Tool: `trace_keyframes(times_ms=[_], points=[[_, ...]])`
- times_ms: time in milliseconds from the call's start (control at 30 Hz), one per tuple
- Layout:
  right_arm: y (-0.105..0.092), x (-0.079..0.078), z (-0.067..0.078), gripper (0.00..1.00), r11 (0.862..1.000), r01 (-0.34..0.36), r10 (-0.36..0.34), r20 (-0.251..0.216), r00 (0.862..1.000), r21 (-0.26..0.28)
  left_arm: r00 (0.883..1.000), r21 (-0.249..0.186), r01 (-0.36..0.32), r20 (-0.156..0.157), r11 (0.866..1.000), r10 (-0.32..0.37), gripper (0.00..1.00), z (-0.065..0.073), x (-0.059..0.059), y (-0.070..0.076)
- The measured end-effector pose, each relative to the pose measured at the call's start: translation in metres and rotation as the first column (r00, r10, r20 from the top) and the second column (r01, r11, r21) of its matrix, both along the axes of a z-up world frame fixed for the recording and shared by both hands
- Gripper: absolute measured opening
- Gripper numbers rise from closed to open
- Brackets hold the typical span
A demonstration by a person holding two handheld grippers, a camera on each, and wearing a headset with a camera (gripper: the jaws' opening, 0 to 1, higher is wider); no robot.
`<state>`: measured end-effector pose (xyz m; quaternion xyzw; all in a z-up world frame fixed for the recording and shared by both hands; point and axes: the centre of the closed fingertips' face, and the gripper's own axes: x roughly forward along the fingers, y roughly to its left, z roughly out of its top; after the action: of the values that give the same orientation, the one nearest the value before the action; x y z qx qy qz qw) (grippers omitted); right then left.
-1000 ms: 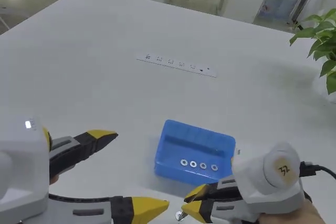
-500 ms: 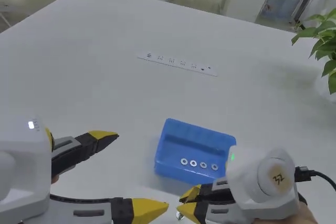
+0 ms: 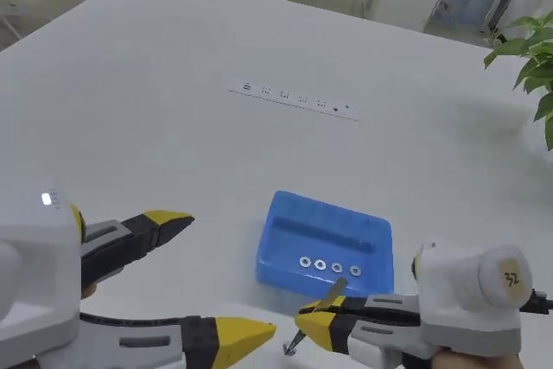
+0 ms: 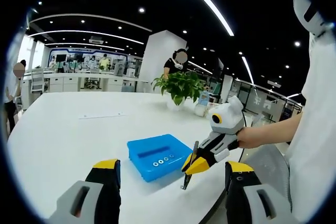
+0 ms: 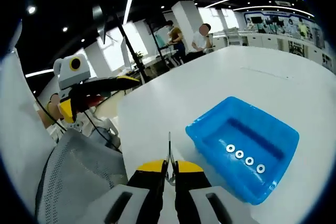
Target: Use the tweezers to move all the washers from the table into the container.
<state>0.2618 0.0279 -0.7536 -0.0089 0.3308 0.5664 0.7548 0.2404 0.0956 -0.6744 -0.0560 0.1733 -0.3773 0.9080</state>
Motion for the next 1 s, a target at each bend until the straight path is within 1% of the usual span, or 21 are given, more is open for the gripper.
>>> trace_keyframes(times_ms=[67,100,167,233,300,433,467,533,667,733,833,900,933,967,1000], points=[[0.001,0.007,0.006,0.03,1.0,0.01,-0.01,0.014,1.0,0.012,1.0,0.007,0.001,-0.004,1.0,-0.001,0.83,-0.001,0.0,-0.001],[0.002,0.011,0.012,0.03,1.0,0.01,-0.011,0.022,1.0,0.024,1.0,0.009,0.001,-0.003,1.0,-0.001,0.83,-0.001,0.0,-0.001],[0.006,0.019,0.022,0.03,0.998,0.022,-0.024,0.036,0.999,0.054,1.0,0.004,-0.001,-0.002,1.0,0.001,0.83,0.0,0.001,-0.002],[0.009,0.027,0.029,0.03,0.997,0.028,-0.032,0.051,0.998,0.074,1.0,0.002,-0.005,-0.001,1.0,0.005,0.83,0.001,0.001,-0.003],[0.011,0.035,0.033,0.03,0.995,0.042,-0.048,0.059,0.997,0.094,1.0,0.003,-0.006,-0.001,1.0,0.006,0.83,0.001,0.002,-0.003],[0.016,0.053,0.039,0.03,0.988,0.078,-0.086,0.058,0.995,0.131,1.0,0.006,-0.006,-0.004,1.0,0.006,0.83,0.001,0.002,-0.004],[0.018,0.059,0.042,0.03,0.985,0.095,-0.104,0.055,0.993,0.147,1.0,0.007,-0.007,-0.005,1.0,0.007,0.83,0.001,0.001,-0.003],[0.02,0.067,0.043,0.03,0.98,0.113,-0.123,0.055,0.991,0.162,1.0,0.009,-0.011,-0.007,1.0,0.011,0.83,0.0,0.002,-0.001],[0.022,0.085,0.035,0.03,0.977,0.153,-0.163,0.059,0.985,0.149,1.0,0.011,-0.017,-0.008,1.0,0.017,0.83,0.0,0.002,0.001],[0.023,0.092,0.032,0.03,0.975,0.168,-0.178,0.057,0.982,0.143,1.0,0.011,-0.018,-0.007,1.0,0.018,0.83,0.0,0.002,0.002],[0.026,0.097,0.028,0.03,0.975,0.18,-0.19,0.063,0.98,0.133,1.0,0.01,-0.021,-0.007,1.0,0.021,0.83,0.0,0.003,0.003],[0.027,0.1,0.022,0.03,0.978,0.18,-0.189,0.081,0.979,0.106,1.0,0.01,-0.021,-0.008,1.0,0.021,0.83,0.0,0.003,0.003],[0.027,0.101,0.017,0.03,0.981,0.172,-0.18,0.099,0.979,0.086,1.0,0.01,-0.02,-0.009,1.0,0.02,0.83,-0.001,0.003,0.003],[0.026,0.102,0.013,0.03,0.983,0.169,-0.176,0.101,0.979,0.074,1.0,0.01,-0.019,-0.01,1.0,0.019,0.83,-0.001,0.003,0.003],[0.026,0.103,0.009,0.03,0.985,0.162,-0.167,0.121,0.979,0.052,1.0,0.01,-0.018,-0.009,1.0,0.018,0.83,-0.001,0.003,0.003]])
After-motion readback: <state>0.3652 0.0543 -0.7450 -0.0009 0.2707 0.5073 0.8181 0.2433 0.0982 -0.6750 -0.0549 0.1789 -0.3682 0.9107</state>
